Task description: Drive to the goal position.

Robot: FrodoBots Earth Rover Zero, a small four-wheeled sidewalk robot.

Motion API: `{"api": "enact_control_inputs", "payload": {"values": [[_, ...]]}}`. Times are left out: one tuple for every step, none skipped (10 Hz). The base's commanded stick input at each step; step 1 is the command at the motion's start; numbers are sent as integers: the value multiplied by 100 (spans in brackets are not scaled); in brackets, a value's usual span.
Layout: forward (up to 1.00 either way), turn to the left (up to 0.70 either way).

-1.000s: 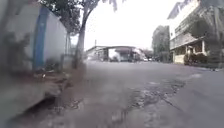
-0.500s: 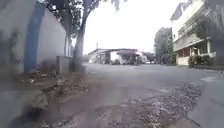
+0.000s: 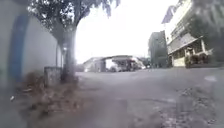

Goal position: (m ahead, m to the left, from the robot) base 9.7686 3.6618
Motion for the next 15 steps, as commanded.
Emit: {"api": "enact_control_inputs", "payload": {"values": [[100,-35],[100,-37],[100,-40],[100,-40],[100,-33],[100,-21],[100,-8],[100,0],[100,0],[100,0],[100,0],[100,0],[100,0],[100,0],[100,0]]}}
